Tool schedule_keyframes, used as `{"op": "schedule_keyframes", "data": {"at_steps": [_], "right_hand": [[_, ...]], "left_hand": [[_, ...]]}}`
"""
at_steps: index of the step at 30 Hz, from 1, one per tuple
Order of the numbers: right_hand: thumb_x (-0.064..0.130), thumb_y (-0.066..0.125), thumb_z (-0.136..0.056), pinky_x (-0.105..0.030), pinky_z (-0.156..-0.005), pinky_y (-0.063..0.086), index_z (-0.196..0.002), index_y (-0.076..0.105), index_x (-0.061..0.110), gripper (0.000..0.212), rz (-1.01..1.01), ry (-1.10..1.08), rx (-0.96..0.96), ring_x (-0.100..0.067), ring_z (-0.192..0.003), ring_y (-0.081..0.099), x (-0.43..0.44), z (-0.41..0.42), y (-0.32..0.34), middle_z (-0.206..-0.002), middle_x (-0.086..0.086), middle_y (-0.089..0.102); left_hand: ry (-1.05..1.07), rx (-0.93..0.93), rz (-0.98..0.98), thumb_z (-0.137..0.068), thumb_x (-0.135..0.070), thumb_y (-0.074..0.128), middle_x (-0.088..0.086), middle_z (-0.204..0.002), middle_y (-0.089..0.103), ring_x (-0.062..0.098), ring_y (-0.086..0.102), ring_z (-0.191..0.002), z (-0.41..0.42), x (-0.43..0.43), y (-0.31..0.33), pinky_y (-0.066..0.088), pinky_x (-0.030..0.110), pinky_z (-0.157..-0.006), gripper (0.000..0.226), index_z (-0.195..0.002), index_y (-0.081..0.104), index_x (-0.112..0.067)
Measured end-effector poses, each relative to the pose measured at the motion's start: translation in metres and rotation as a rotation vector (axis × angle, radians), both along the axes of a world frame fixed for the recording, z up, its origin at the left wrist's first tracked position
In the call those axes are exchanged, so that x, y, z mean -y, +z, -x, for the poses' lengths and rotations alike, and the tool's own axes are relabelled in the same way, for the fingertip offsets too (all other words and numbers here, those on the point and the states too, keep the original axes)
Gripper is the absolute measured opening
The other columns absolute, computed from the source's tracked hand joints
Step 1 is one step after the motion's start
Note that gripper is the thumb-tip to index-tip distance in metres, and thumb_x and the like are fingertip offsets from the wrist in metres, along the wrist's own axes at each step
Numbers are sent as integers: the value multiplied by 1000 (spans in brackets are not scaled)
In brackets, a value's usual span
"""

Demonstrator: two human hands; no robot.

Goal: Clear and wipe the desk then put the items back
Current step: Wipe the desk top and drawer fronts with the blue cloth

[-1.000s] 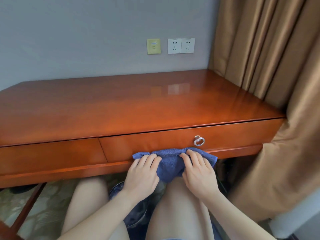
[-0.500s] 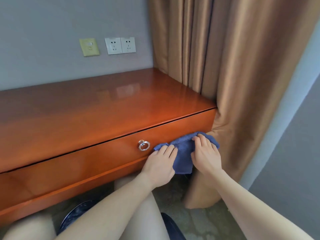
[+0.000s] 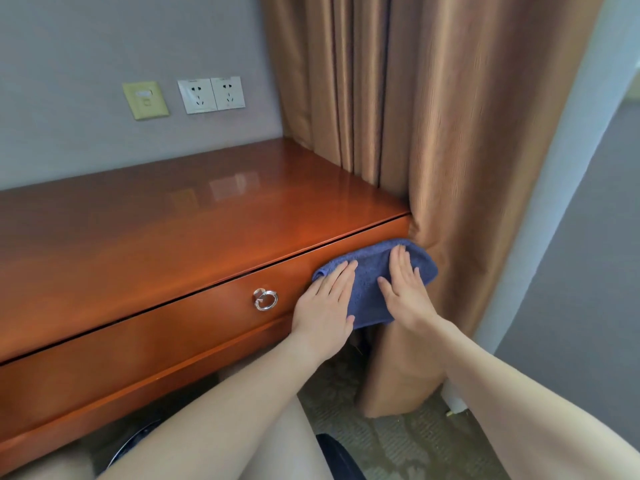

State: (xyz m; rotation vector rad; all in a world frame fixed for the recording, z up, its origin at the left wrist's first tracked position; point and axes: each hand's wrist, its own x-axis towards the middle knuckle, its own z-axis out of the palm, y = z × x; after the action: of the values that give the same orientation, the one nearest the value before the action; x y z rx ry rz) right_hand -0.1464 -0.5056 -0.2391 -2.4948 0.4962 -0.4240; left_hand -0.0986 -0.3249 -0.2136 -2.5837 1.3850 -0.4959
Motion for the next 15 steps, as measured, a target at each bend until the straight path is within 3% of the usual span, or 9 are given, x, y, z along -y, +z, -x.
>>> {"op": "schedule_keyframes", "data": {"at_steps": [8,15], "right_hand": [[27,31,-104,-39,-119,-11,-152,-16,15,68,68,-12,111,-13,-146,-19,4,-3,44,-161,-2,-18],[35,34,-102,-39,-117,-12,-151,-18,19,73,257,36,71,-11,-141,-26,-29,-2,44,-160,2,-19]], "left_hand": [[40,62,51,-102,-50,28,5,-159,-23,20,-20,-147,2,8,45,-9,32,-117,78,-152,-13,-7],[55,111,-61,-102,-51,24,5,-157,-29,22,-26,-145,2,-42,51,-11,34,-117,77,-151,-17,-7]]}}
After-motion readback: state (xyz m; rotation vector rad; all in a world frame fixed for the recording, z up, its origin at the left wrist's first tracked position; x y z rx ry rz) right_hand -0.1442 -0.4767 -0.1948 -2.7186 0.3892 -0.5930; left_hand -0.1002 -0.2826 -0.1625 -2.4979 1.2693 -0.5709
